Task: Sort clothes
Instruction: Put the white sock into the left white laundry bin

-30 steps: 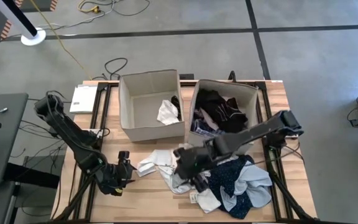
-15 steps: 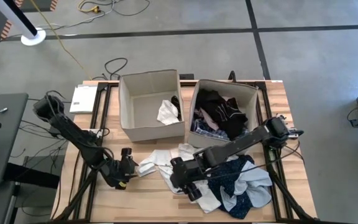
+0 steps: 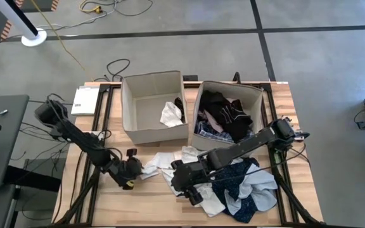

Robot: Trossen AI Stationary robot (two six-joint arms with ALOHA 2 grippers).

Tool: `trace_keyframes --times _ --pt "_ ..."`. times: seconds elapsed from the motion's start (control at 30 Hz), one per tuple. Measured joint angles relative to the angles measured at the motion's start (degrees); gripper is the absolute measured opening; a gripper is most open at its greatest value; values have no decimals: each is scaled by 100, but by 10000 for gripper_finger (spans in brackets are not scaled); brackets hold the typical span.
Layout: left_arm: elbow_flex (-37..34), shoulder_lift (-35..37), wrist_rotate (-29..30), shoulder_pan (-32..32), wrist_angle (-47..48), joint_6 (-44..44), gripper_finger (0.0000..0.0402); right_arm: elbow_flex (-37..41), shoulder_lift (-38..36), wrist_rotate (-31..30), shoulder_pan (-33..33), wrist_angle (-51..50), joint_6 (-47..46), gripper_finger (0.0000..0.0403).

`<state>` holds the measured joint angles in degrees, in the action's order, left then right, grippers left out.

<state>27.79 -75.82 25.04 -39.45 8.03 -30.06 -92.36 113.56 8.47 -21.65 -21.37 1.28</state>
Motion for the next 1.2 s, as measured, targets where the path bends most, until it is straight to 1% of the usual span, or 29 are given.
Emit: trace_keyframes --times 0.1,0.13,0.17,0.3,0.6,0.8,0.97,1.07,1.2 --pt "18 -360 -226 52 -185 143 29 0 -1 -28 0 66 -20 233" --pt "70 -441 -255 64 -188 159 16 0 -1 -68 0 80 -20 233" --pt "122 -517 -258 64 -190 188 12 0 -1 -121 0 82 -22 233" --pt "393 -575 -275 65 -22 573 5 0 -1 -230 0 88 -103 233" --pt "1470 -74 141 -10 1061 1346 3 0 -3 -949 2 126 -144 233" --pt "2084 122 457 -34 1469 1891 2 0 -3 -1590 2 541 50 233" --pt "2504 121 507 -36 1659 2323 1 0 -3 -2418 2 985 485 233" --pt "2749 124 717 -34 1720 2600 1 0 -3 -2501 9 1129 612 233" --pt "3064 124 779 -36 1839 2959 1 0 2 -2514 100 1138 585 233"
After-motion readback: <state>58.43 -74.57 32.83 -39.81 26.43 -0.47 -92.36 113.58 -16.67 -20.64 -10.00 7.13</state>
